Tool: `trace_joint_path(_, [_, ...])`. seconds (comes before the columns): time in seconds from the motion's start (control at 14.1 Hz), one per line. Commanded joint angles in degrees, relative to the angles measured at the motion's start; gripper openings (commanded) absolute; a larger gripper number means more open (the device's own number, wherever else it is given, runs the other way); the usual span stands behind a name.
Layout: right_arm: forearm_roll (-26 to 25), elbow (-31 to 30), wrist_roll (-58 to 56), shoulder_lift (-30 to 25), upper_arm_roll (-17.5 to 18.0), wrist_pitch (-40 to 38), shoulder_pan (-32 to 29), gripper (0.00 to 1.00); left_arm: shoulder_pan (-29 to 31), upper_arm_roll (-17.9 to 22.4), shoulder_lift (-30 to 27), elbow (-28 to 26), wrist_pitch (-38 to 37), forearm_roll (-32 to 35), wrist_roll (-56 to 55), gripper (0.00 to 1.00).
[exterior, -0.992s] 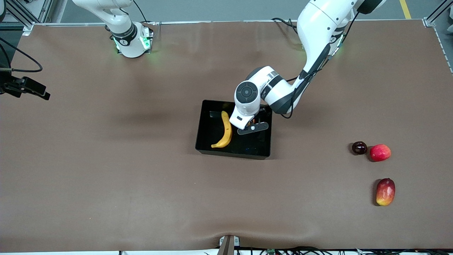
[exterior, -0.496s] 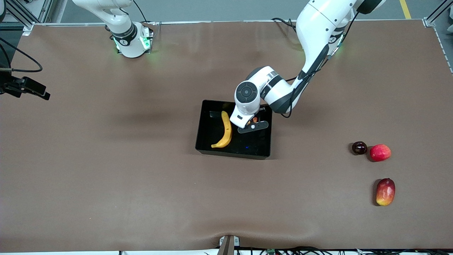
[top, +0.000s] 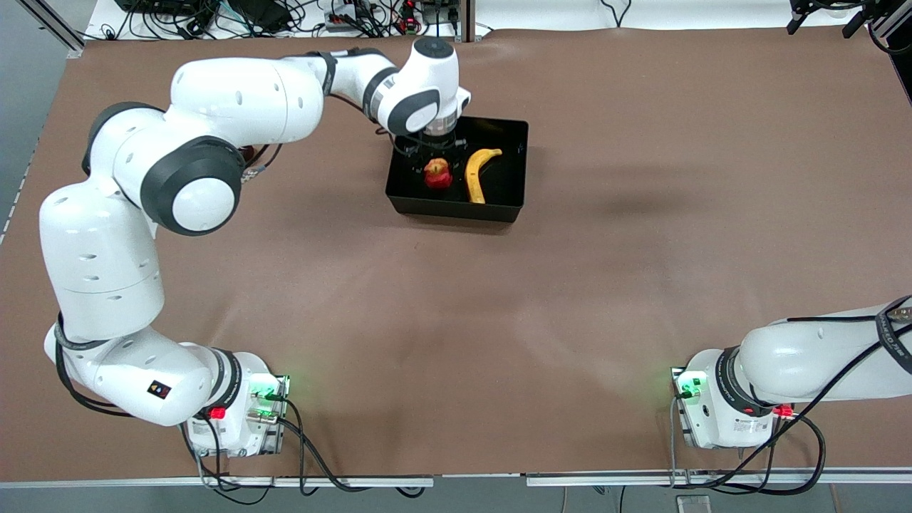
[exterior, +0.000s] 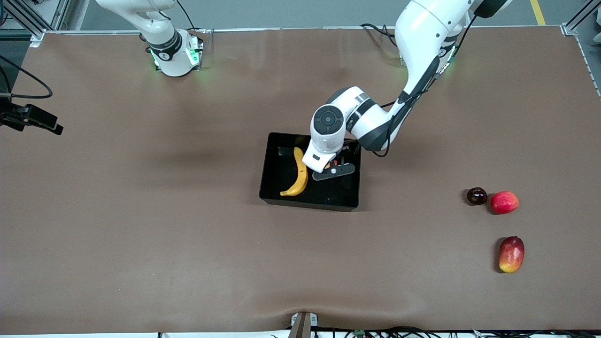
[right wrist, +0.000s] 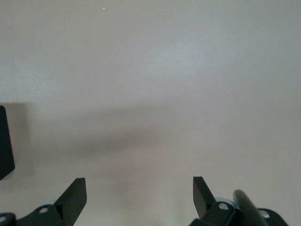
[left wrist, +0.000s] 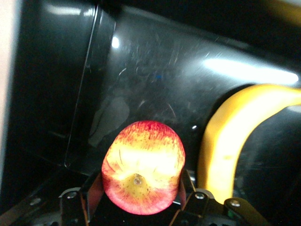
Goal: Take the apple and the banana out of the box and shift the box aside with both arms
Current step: 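Close the left gripper on the red-yellow apple in the box, then lift the apple out and carry it toward the loose fruits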
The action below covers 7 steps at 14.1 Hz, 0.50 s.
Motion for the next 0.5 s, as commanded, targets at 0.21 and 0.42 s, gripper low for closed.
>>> trace_joint_path(0.21, [0.09,2.33,0.47,2.18,0.54,-1.19,-2.49,1.00,5.85,0.41,-9.08,3.79,-11.35,1.01,7.26,0.00])
trace_joint_path(0.42, [0.44,2.33,0.47,2.18,0.63,-1.28,-2.68,1.00,12.26,0.41,-10.41,3.71,-15.30,1.01,18.33,0.00])
